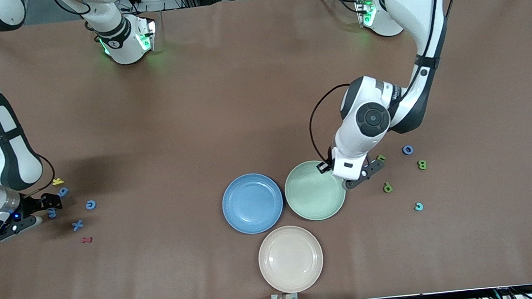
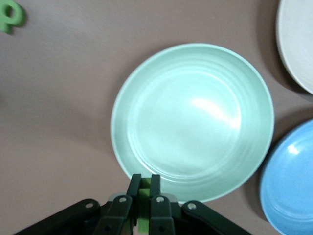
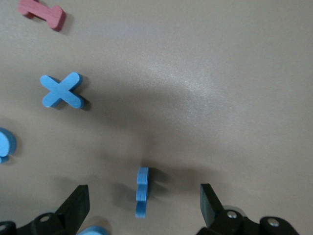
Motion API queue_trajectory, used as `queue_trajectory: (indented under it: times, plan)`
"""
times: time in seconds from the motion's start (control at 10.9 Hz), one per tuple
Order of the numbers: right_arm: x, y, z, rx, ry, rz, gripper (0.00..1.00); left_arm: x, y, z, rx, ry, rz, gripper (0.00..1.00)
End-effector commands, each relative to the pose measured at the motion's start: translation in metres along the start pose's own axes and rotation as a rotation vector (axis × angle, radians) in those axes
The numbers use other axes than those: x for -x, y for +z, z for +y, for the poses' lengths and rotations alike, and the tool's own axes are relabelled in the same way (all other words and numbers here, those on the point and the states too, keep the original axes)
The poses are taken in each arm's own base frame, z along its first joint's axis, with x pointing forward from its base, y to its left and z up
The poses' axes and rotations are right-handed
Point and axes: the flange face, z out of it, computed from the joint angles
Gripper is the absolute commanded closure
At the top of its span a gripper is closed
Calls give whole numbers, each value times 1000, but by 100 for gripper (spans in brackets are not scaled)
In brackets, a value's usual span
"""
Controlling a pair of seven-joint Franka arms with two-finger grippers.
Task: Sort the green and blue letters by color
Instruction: 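Release the green bar onto the green plate while the right gripper grasps blue I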
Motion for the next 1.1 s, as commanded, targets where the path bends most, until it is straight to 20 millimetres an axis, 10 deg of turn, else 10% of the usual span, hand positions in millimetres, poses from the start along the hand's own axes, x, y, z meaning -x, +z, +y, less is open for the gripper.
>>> queue_trajectory:
  times: [0.0,0.09,0.18,0.28,0.37,1.01]
  plan:
    - [-1,10,4,4,-17,7,0,-10,15,30,55,-47,-41,100]
    - [0,10,5,5,-15,8,4,-14,20,31,57,-49,-40,76]
    - [5,11,9,3,-11,5,39,-15,24,31,48,-31,-33,1]
    - [14,17,11,-8,-17,-4,80,-17,21,30,42,0,-16,0]
    - [17,19,13,-11,-37,-5,100,-23,13,27,37,24,5,0]
    - [16,20,9,-24,-68,-9,100,-81,-15,-95,-108,277,15,0]
